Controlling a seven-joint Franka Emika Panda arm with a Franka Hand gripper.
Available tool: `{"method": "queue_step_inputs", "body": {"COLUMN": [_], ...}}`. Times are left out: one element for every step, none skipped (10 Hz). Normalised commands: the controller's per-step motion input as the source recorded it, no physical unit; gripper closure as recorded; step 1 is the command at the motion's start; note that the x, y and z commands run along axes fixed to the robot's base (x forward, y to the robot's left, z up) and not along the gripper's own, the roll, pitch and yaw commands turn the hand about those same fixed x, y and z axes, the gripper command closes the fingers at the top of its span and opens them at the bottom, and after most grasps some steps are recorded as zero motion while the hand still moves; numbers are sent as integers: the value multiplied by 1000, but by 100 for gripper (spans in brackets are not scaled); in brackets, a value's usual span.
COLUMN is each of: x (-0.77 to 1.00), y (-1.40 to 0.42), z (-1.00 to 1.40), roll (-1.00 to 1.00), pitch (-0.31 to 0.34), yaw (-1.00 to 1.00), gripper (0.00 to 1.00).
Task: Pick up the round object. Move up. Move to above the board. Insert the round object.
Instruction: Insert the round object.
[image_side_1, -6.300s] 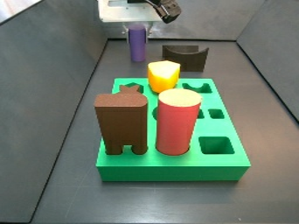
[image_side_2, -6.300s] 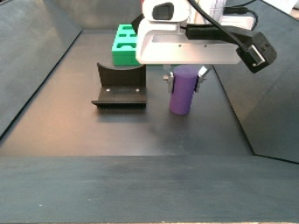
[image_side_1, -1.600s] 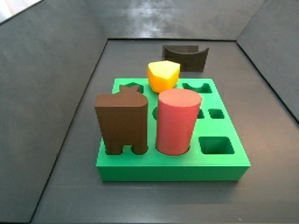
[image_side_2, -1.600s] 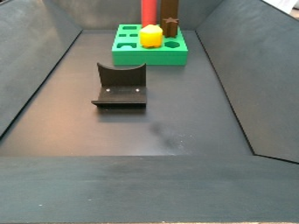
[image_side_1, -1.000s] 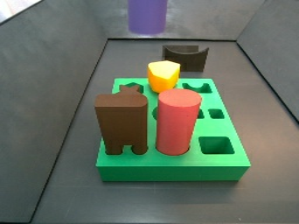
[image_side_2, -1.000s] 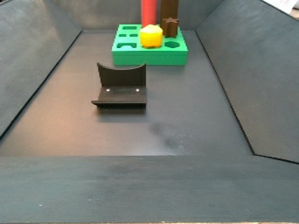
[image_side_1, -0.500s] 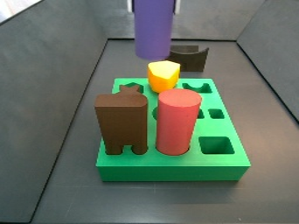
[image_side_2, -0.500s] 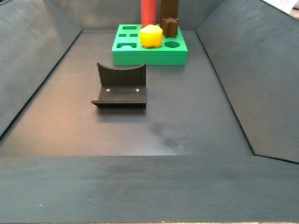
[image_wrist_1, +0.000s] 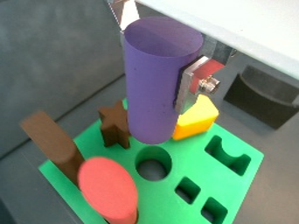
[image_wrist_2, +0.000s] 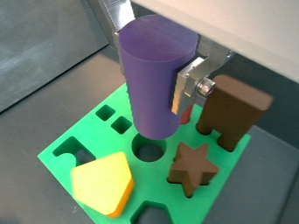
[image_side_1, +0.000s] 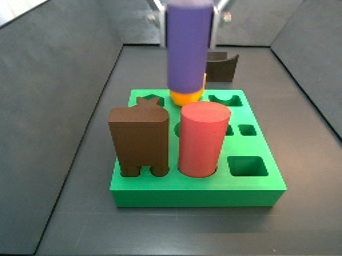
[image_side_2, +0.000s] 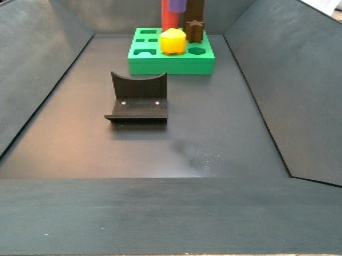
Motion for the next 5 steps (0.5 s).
{"method": "queue_step_inputs", "body": {"x": [349,277,11,0,0], "y": [-26,-23,0,0,-34], "z": [-409,-406,-100,-29,-203], "roll": [133,120,11,0,0], "pitch": [-26,-34,-20,0,-40], "yaw": [26,14,0,0,0], "gripper": [100,100,100,100,100]}}
